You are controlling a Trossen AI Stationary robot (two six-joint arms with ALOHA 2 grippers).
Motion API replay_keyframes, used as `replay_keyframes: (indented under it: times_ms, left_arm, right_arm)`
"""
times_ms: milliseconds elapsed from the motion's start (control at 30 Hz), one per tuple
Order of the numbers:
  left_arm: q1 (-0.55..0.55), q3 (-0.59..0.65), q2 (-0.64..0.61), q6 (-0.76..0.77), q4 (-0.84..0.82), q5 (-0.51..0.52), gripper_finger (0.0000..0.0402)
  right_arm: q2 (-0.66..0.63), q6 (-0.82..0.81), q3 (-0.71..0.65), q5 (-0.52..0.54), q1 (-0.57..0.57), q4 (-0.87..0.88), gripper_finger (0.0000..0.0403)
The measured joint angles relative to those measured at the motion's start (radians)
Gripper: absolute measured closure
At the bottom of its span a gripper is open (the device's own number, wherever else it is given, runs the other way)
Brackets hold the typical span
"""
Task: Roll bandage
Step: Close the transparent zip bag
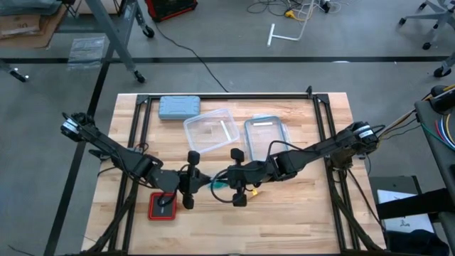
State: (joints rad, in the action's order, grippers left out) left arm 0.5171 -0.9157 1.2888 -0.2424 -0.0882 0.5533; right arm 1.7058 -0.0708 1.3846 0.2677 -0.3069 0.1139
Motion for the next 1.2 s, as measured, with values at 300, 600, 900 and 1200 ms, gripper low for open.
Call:
replay_keyframes:
  times_ms: [300, 600, 900, 1200]
  left_arm:
    - [0.000, 0.004, 0.000, -0.012, -0.002, -0.021, 0.0401]
    - [0.000, 0.005, 0.000, -0.008, -0.001, -0.020, 0.0401]
    - [0.000, 0.010, 0.000, -0.001, -0.002, -0.020, 0.0401]
    - [0.000, 0.010, 0.000, -0.002, -0.002, -0.021, 0.0401]
  right_arm:
    - [-0.001, -0.003, 0.000, -0.058, 0.000, 0.001, 0.0368]
    - [-0.002, 0.002, -0.001, -0.057, 0.000, 0.008, 0.0326]
    - [-0.002, -0.035, -0.001, -0.057, 0.000, 0.039, 0.0309]
    - [-0.002, -0.034, -0.001, -0.057, 0.000, 0.038, 0.0324]
